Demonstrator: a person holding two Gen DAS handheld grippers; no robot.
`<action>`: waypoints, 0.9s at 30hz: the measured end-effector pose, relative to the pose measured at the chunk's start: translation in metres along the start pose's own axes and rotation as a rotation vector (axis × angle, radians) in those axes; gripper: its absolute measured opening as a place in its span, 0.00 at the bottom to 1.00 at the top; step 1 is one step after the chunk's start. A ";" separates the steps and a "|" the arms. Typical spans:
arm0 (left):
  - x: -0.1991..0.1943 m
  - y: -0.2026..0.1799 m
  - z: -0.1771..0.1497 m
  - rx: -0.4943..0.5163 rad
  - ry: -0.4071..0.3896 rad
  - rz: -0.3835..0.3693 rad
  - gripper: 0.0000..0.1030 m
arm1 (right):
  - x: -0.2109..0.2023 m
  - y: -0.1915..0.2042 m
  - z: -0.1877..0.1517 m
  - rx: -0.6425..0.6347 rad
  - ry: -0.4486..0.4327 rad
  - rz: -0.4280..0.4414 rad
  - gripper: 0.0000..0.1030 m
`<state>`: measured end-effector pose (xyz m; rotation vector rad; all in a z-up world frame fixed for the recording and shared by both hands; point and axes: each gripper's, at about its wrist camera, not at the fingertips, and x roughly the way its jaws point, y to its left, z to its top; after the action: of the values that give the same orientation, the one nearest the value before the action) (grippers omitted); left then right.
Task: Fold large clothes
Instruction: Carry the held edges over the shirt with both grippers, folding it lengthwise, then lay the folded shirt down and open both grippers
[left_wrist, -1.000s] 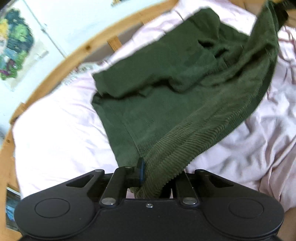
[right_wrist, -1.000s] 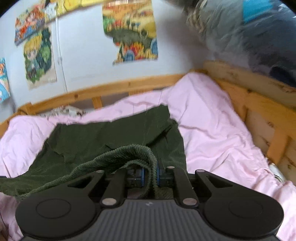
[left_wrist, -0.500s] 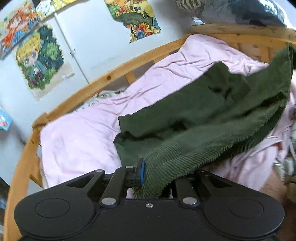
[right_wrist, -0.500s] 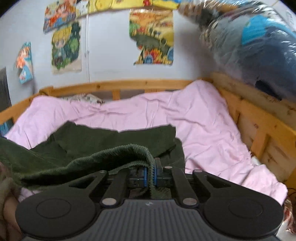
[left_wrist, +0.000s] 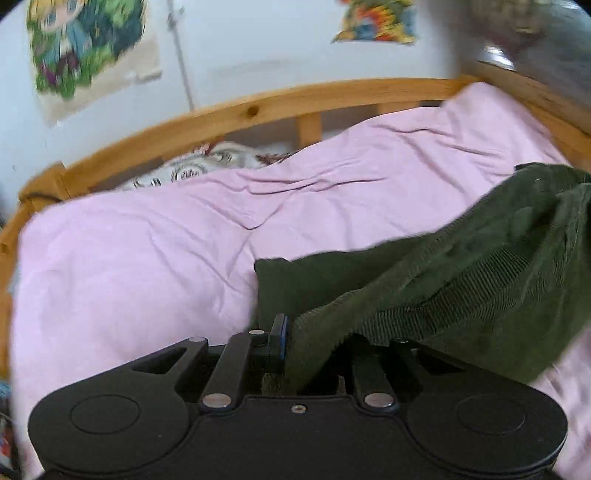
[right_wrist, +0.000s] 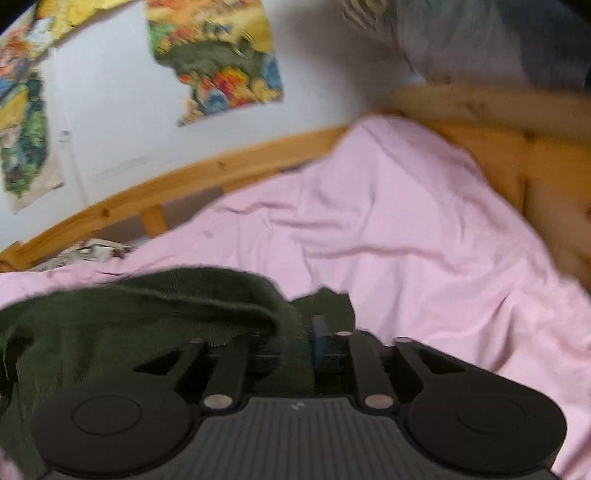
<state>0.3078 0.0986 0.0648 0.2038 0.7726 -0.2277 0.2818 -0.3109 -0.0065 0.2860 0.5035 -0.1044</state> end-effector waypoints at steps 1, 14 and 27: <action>0.022 0.006 0.001 -0.044 -0.003 -0.002 0.13 | 0.001 -0.003 -0.008 0.046 -0.008 0.004 0.55; 0.037 0.060 -0.034 -0.367 -0.076 -0.078 0.89 | -0.052 0.003 -0.049 -0.087 -0.125 0.059 1.00; 0.079 0.015 -0.049 -0.189 0.085 0.035 0.06 | 0.006 -0.002 -0.048 -0.151 -0.183 -0.121 0.26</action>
<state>0.3342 0.1161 -0.0241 0.0480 0.8693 -0.1126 0.2642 -0.2991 -0.0498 0.0971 0.3446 -0.2069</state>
